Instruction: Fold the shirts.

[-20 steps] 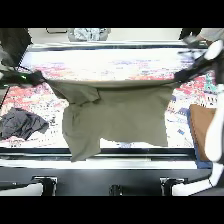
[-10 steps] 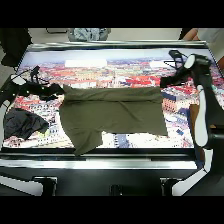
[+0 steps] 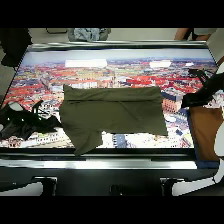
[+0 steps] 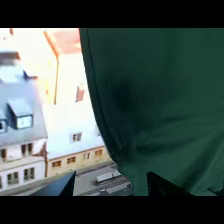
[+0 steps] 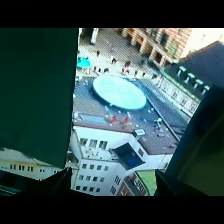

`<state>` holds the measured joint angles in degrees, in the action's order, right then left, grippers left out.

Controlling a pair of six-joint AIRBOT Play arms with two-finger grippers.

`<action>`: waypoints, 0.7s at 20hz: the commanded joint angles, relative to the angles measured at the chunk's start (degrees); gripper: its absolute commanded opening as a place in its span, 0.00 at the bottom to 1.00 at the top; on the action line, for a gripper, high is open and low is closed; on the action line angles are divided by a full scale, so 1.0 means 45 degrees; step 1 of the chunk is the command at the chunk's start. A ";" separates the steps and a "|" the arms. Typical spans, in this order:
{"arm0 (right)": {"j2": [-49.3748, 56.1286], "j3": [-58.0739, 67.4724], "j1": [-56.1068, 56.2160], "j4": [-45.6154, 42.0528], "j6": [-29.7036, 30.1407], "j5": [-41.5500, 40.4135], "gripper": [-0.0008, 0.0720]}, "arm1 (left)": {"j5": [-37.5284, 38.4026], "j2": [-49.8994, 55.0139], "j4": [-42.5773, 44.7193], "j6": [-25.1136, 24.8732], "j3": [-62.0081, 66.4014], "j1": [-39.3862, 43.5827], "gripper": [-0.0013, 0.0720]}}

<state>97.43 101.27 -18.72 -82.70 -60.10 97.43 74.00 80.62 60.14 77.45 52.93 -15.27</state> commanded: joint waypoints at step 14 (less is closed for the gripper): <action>-0.2351 -0.7674 -0.0238 0.1200 0.0704 -0.2399 0.98 | -0.4609 -0.0903 -0.2229 -0.0748 -0.2875 0.0855 0.12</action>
<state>87.44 72.55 -19.75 -80.68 -57.39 90.65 54.57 76.66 50.57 74.11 40.03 -11.60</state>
